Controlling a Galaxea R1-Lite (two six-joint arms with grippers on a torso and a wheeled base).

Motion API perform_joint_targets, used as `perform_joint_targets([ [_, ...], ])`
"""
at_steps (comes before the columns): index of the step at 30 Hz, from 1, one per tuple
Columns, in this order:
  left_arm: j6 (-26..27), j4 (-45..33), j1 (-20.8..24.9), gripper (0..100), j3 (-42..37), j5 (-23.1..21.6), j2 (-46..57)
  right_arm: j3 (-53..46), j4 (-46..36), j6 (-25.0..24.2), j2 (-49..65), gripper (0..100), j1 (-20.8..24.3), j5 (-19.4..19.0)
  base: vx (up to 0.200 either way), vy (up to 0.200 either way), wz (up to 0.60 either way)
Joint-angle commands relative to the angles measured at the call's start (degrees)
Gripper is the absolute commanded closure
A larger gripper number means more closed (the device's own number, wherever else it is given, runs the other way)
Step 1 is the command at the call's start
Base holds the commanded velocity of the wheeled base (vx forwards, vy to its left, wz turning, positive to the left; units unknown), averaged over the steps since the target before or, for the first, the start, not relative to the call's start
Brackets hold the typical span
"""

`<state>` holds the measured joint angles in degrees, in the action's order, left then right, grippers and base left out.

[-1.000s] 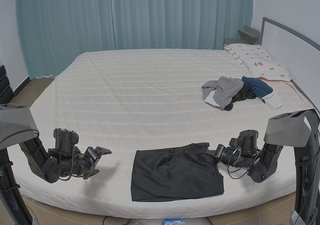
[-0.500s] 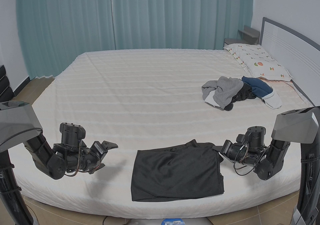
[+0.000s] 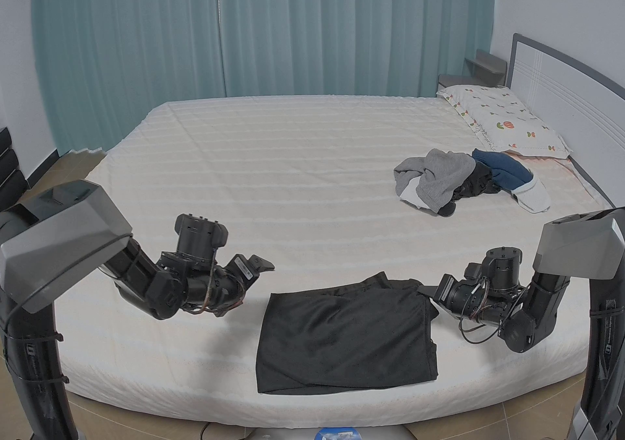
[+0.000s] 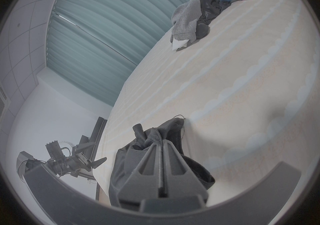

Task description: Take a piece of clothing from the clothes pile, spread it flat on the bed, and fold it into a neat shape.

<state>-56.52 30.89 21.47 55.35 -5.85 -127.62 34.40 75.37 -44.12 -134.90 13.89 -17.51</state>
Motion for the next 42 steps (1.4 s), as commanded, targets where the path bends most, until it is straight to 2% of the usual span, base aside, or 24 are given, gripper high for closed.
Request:
perform_joint_targets([
  [1, 1.9, 0.0, 1.6, 0, 1.5, 1.4, -4.0, 0.0, 0.0, 0.0, -0.2, 100, 0.1, -0.1, 0.000, 0.000, 0.00],
  [6, 2.7, 0.0, 2.5, 0, 5.1, 4.1, -6.7, -0.1, 0.0, 0.1, -0.5, 100, 0.4, 0.0, 0.000, 0.000, 0.00],
  [18, 6.7, 0.1, 4.1, 0, 6.1, 5.0, -8.3, 0.4, 0.1, 0.1, -0.6, 100, 0.1, 0.0, 0.000, 0.000, 0.00],
  [19, 6.7, 0.1, 4.3, 100, 6.1, 5.0, -8.4, 0.4, 0.2, 0.1, -0.6, 100, 0.1, 0.0, 0.000, 0.000, 0.00],
  [23, 6.8, 0.1, 4.8, 100, 6.3, 6.1, -8.7, 0.3, 0.2, 0.1, -0.6, 100, 0.1, 0.0, 0.000, 0.000, 0.00],
  [25, 6.8, 0.2, 5.3, 100, 7.1, 8.4, -9.7, 0.3, 0.2, 0.1, -0.7, 100, 0.1, 0.0, 0.000, 0.000, 0.00],
  [31, 6.5, 0.0, 5.4, 100, 7.1, 11.1, -10.1, 0.3, 0.2, 0.1, -0.8, 100, 0.1, 0.0, 0.000, 0.000, 0.00],
  [34, 5.5, 0.0, 5.7, 100, 6.8, 14.7, -10.0, 0.5, 0.2, 0.1, -1.0, 100, 0.0, 0.0, 0.000, 0.000, 0.00],
  [38, 2.5, 0.1, 5.7, 100, 6.8, 16.0, -9.7, 0.9, 0.1, 0.1, -1.3, 100, 0.0, 0.0, 0.000, 0.000, 0.00],
  [39, 1.9, 0.1, 5.7, 100, 6.8, 16.0, -9.7, 0.9, 0.1, 0.1, -1.6, 0, 0.1, 0.0, 0.000, 0.000, 0.00],
  [42, 1.4, 0.1, 5.7, 100, 6.5, 16.0, -9.6, 1.1, 0.2, 0.2, -2.0, 0, 0.2, -0.2, 0.000, 0.000, 0.00],
])
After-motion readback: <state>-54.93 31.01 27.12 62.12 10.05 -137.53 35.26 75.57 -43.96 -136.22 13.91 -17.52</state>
